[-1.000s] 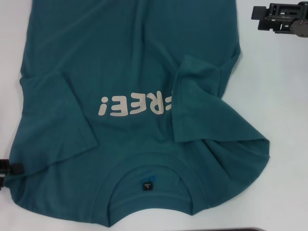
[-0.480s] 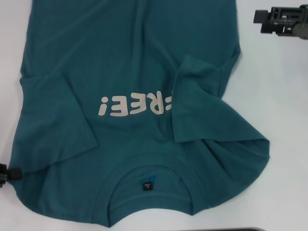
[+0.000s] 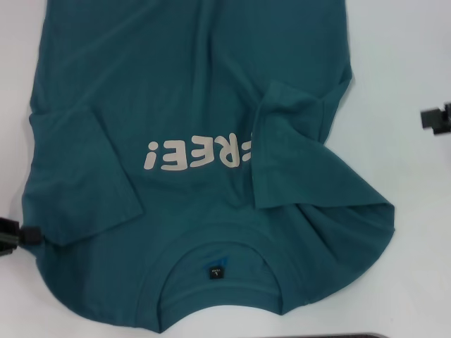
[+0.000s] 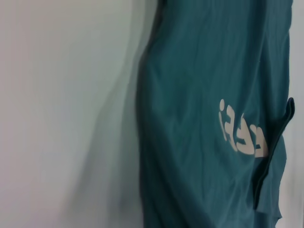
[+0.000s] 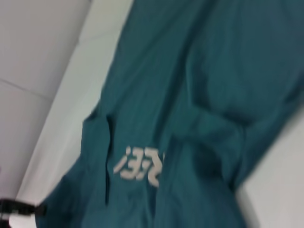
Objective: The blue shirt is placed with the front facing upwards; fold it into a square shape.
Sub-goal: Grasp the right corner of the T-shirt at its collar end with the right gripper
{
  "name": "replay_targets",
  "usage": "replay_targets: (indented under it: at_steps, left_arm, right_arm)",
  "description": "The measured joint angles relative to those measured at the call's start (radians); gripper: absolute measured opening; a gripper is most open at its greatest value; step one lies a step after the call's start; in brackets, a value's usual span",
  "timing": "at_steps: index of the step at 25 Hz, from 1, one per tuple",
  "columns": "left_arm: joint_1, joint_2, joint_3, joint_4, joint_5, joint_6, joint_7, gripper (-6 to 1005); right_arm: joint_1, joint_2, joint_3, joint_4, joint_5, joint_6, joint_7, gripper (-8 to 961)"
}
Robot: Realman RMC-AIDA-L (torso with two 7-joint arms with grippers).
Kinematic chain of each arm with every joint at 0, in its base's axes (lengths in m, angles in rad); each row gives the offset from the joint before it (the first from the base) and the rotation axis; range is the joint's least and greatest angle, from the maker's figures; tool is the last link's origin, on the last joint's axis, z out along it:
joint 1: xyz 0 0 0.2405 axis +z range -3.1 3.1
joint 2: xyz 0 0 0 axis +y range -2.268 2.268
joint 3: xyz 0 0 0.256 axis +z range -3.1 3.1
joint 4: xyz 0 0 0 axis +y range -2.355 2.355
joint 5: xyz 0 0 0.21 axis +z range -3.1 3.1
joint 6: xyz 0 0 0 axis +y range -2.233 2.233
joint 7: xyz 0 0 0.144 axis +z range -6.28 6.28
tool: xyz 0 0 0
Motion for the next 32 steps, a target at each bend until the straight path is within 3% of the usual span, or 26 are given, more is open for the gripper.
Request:
replay_targets:
  at_steps: [4, 11, 15, 25, 32]
  left_arm:
    - [-0.022, 0.000, 0.001, 0.000, 0.000, -0.012, 0.000, 1]
    - [-0.039, 0.001, 0.001, -0.004, 0.000, -0.020, 0.001, 2]
    - [-0.042, 0.002, 0.001, -0.004, 0.001, -0.021, 0.002, 3]
    - [-0.043, -0.003, 0.001, -0.004, 0.001, -0.022, 0.002, 4]
    - [-0.037, -0.003, 0.001, -0.004, 0.001, -0.022, 0.002, 5]
  right_arm:
    - [-0.018, 0.011, -0.007, 0.011, -0.055, -0.016, 0.010, 744]
    - [-0.015, 0.077, -0.013, 0.014, -0.174, 0.024, -0.004, 745]
    - [-0.001, 0.097, -0.014, 0.014, -0.216, 0.058, -0.024, 745]
    - [0.037, 0.135, -0.078, 0.017, -0.264, 0.122, -0.023, 744]
    - [0.048, 0.143, -0.100, 0.028, -0.266, 0.149, -0.018, 744]
